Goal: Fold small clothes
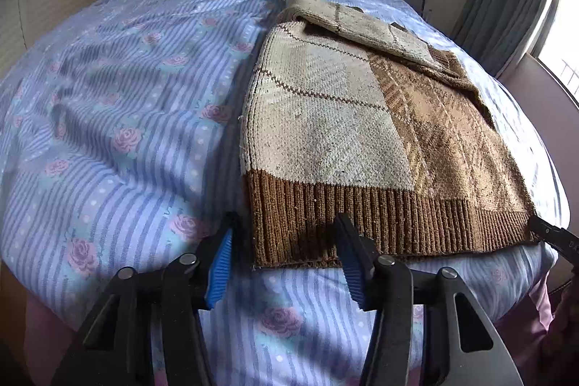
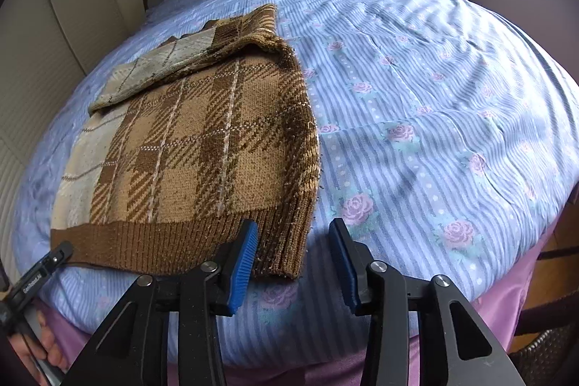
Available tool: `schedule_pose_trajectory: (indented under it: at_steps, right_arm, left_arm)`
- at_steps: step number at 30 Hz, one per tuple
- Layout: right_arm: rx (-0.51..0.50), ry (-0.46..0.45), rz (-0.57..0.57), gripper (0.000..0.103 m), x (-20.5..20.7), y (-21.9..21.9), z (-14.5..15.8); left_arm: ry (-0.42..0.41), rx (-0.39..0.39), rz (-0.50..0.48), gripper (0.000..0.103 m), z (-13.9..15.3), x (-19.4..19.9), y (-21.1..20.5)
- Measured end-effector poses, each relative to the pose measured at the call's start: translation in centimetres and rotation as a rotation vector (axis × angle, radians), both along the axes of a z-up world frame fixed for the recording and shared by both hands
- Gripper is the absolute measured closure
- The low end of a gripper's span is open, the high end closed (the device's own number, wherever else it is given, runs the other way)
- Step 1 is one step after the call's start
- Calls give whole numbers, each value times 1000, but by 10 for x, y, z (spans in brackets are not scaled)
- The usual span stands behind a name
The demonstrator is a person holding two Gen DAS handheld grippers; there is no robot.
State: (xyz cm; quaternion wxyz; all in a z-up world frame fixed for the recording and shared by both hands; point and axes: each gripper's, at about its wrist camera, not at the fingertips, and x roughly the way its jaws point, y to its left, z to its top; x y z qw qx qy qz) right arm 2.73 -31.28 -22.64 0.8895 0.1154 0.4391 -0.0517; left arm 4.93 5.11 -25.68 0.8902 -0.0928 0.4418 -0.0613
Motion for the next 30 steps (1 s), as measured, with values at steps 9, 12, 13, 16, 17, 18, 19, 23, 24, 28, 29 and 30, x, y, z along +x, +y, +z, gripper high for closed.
schedule_pose_trajectory:
  at_steps: [9,12,13,16,17,18,19,23,24,28,29,30]
  right_arm:
    - [68,-17,24,91,-3,-3,1]
    - [65,-67,28,92,-8,-2,11]
    - [64,-88,27,93,-11,-2,16]
    - [77,-141,19,93,-16,-4,32]
    - [90,-156,15,93,-16,-6,37]
    - [107,-172,11,93,-16,-8,43]
    - [123,-190,9,93,-14,-10,49]
    - [164,-273,9,93,-7,-15,78]
    - [169,-293,9,93,-5,-15,85]
    - [178,-372,-1,93,13,-18,114]
    - [175,-390,-4,93,19,-19,121]
    - [172,-406,-6,93,26,-19,126]
  left_arm:
    - [8,-12,-17,92,2,-2,-4]
    - [-15,2,-11,93,10,-4,-4]
    - [-29,5,-7,93,14,-5,-3]
    - [-76,-6,11,93,31,-8,1]
    - [-94,-11,15,93,38,-8,1]
    - [-112,-16,16,93,45,-8,1]
    - [-129,-21,14,94,52,-7,1]
    - [-192,-51,23,94,83,4,0]
    - [-212,-55,27,94,91,8,1]
    - [-287,-65,34,94,120,27,-1]
    - [-300,-69,38,94,127,34,-1]
    - [-312,-75,46,94,133,41,0]
